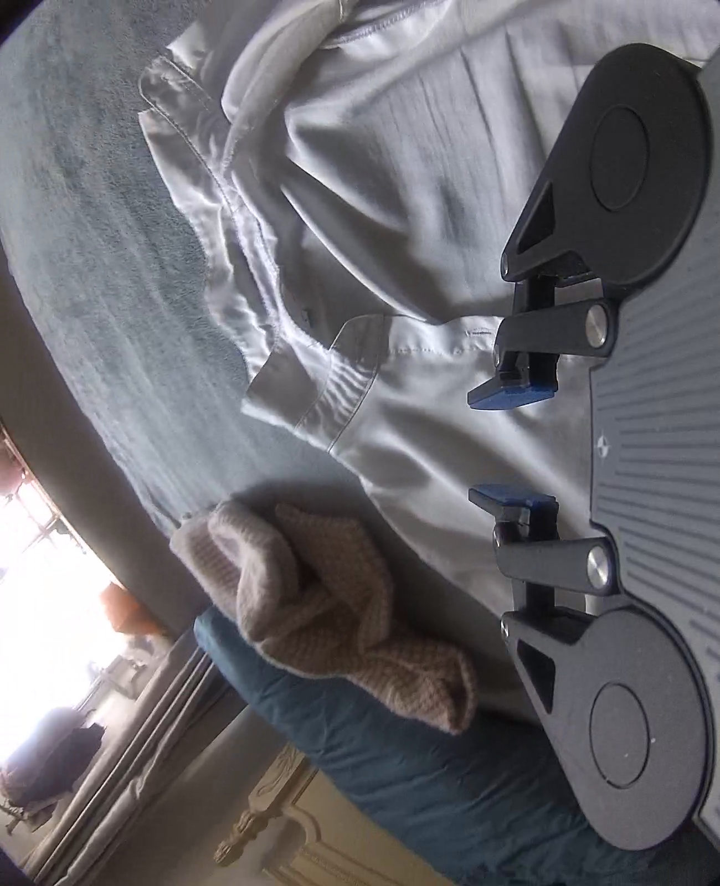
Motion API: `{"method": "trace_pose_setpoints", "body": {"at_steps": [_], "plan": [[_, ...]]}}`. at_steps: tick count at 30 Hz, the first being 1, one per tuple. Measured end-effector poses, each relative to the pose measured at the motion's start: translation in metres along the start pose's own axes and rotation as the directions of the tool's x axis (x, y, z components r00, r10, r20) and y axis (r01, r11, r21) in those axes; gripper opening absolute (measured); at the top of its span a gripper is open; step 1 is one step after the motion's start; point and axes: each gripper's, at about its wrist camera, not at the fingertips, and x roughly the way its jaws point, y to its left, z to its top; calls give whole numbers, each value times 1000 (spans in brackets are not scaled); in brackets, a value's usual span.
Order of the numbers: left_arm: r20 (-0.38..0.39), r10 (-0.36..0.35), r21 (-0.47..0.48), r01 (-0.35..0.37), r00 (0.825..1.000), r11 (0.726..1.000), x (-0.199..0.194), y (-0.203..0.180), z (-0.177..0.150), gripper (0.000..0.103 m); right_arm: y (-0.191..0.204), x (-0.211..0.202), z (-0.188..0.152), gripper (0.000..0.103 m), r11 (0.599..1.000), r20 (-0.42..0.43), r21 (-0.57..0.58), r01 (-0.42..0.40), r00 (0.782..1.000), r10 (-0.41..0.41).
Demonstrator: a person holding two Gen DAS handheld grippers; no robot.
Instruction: Fold clothes
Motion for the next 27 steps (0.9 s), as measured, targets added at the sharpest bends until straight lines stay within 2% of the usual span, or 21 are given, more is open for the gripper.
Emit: {"method": "trace_pose_setpoints", "body": {"at_steps": [3,6,8,10,12,15,17,18,23,27], "plan": [[82,33,-30,-31,996,999,-22,16,9,78,4,-33,-5,32,992,0,71,-102,995,102],[136,116,-57,-109,984,992,-28,28,22,78,12,-57,-18,32,967,-2,142,-214,976,216],[159,198,-47,-193,967,980,-22,30,33,78,20,-66,-34,32,943,-11,189,-272,960,280],[181,283,-31,-282,942,959,-13,30,45,78,27,-71,-57,32,920,-27,234,-314,944,329],[204,352,-33,-353,914,935,-1,32,56,78,33,-70,-82,32,909,-54,265,-321,937,346],[247,440,-13,-451,863,892,21,32,72,78,40,-60,-118,32,906,-113,298,-300,931,346],[253,503,-6,-518,827,855,38,30,83,78,42,-54,-130,32,917,-157,306,-255,937,313],[249,511,-31,-520,823,853,40,33,85,78,43,-51,-135,32,924,-179,307,-228,940,292],[225,490,-223,-445,842,867,36,56,83,78,54,-52,-143,32,941,-205,281,-189,946,251],[210,470,-371,-374,857,850,32,75,81,82,52,-53,-150,33,947,-223,276,-164,948,229]]}}
